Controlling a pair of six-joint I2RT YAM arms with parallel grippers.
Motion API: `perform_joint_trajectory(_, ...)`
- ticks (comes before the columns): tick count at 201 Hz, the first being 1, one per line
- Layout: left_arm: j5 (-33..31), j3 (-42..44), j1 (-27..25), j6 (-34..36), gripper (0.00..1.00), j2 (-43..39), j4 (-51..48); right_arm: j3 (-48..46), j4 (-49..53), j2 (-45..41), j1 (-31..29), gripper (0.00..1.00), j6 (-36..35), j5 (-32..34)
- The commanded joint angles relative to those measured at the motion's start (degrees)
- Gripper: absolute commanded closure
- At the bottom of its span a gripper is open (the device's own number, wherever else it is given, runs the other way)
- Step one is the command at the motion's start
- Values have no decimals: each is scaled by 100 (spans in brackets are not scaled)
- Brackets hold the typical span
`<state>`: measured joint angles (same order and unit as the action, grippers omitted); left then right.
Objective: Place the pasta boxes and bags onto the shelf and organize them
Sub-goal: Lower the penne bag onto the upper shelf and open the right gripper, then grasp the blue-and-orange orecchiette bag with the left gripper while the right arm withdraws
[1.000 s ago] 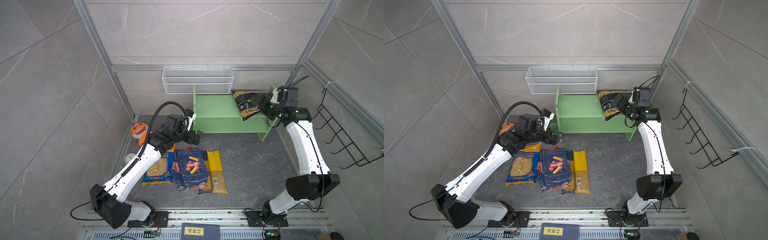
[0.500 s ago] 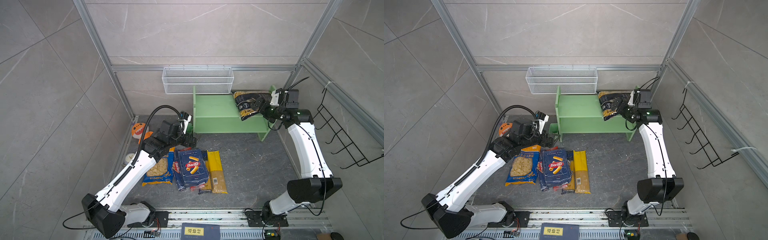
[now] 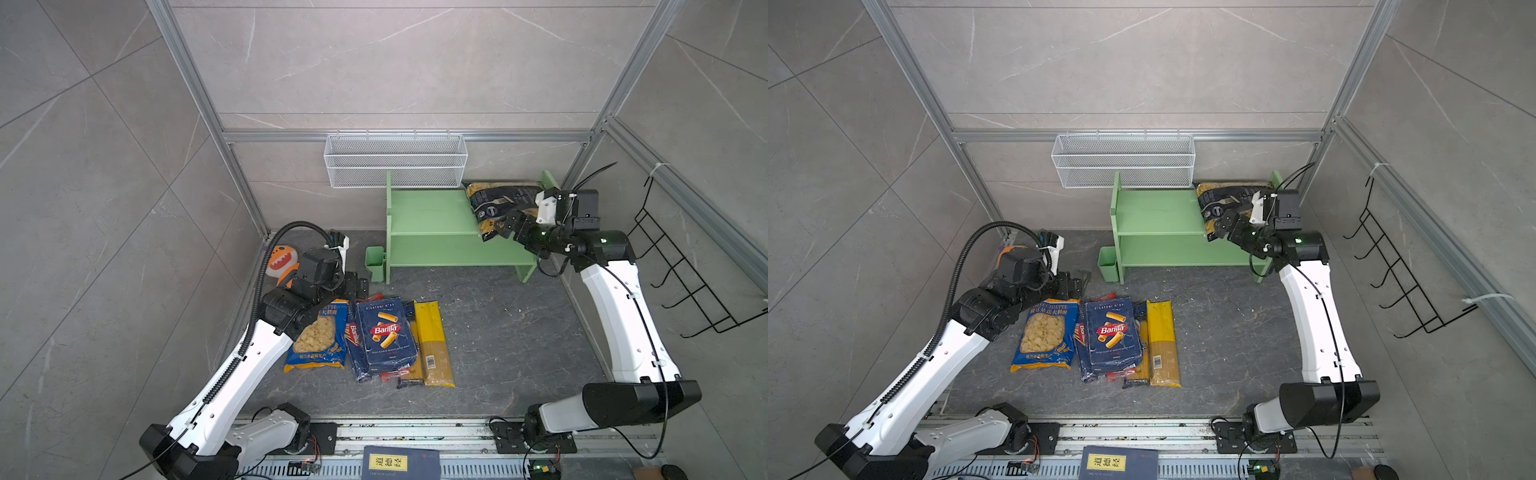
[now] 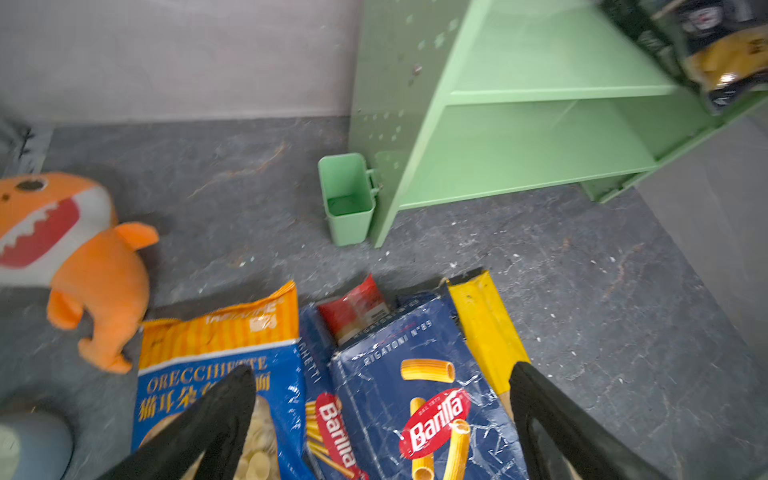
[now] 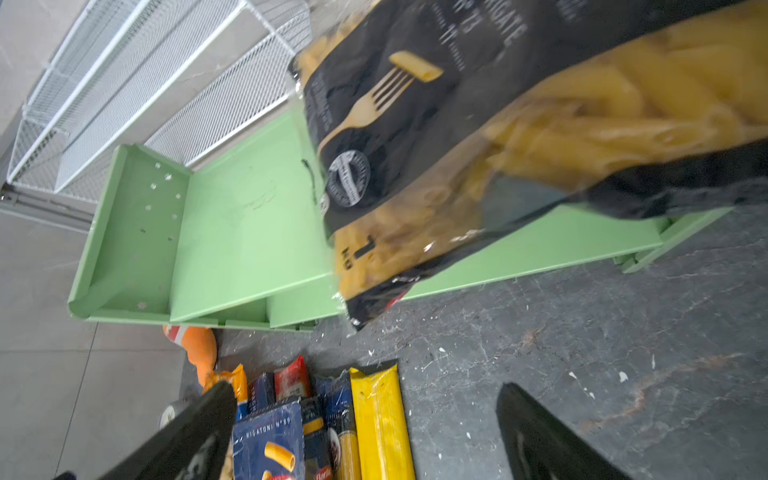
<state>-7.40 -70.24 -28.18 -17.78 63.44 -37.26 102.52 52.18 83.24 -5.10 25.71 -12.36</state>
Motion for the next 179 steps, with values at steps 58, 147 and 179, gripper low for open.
perform_joint_trajectory(58,-57,750,1333,-2000,0,-188,-1428,-753,88,-412,-1257,1,-184,-218)
perform_joint_trajectory(147,304,1654,2699,-2364,0,268,-1527,-1001,-100,-310,-1947,1,-225,-430)
perform_joint_trajectory(179,534,1970,3115,-2196,0,454,-932,-1004,-59,-300,-1942,1,-321,-421)
